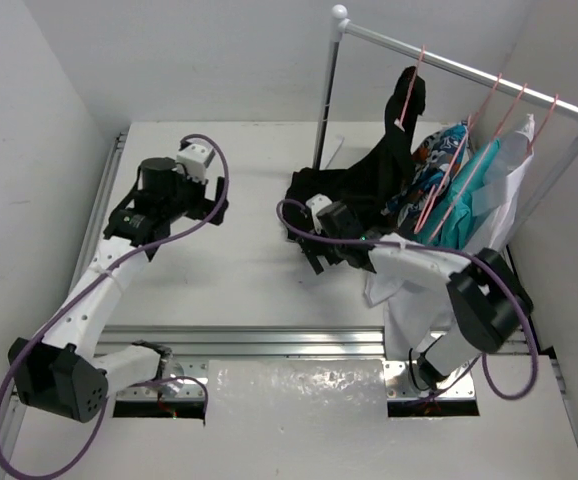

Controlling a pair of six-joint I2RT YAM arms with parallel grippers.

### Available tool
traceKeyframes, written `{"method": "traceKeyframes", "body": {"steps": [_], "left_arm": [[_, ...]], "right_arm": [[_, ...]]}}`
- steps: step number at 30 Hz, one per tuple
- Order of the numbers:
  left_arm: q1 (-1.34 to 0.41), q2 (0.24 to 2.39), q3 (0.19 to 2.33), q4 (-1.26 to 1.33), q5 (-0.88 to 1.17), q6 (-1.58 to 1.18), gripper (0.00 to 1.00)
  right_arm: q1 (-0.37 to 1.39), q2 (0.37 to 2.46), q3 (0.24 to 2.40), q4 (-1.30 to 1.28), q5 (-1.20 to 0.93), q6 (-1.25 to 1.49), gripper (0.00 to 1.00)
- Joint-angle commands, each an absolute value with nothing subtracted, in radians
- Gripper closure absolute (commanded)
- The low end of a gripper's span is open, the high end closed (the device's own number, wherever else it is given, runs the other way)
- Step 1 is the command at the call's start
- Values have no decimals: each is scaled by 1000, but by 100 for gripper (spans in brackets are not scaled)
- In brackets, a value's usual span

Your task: Place the shirt on the hanger

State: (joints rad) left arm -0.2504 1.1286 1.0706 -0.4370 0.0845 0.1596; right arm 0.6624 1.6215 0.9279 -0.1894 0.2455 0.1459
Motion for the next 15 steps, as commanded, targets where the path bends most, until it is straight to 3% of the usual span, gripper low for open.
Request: {"method": "traceKeyframes", "body": {"steps": [1, 8, 15], "left_arm": [[-140, 1121, 1024, -359, 169, 202, 1], [-6, 1108, 804, -238, 209, 236, 0], [55, 1098, 647, -101, 202, 255, 1]], "right_arm": [[692, 1479, 835, -124, 62, 126, 1], [689, 1257, 460, 113, -37, 262, 1], [686, 1279, 479, 3, 48, 278, 1]]}}
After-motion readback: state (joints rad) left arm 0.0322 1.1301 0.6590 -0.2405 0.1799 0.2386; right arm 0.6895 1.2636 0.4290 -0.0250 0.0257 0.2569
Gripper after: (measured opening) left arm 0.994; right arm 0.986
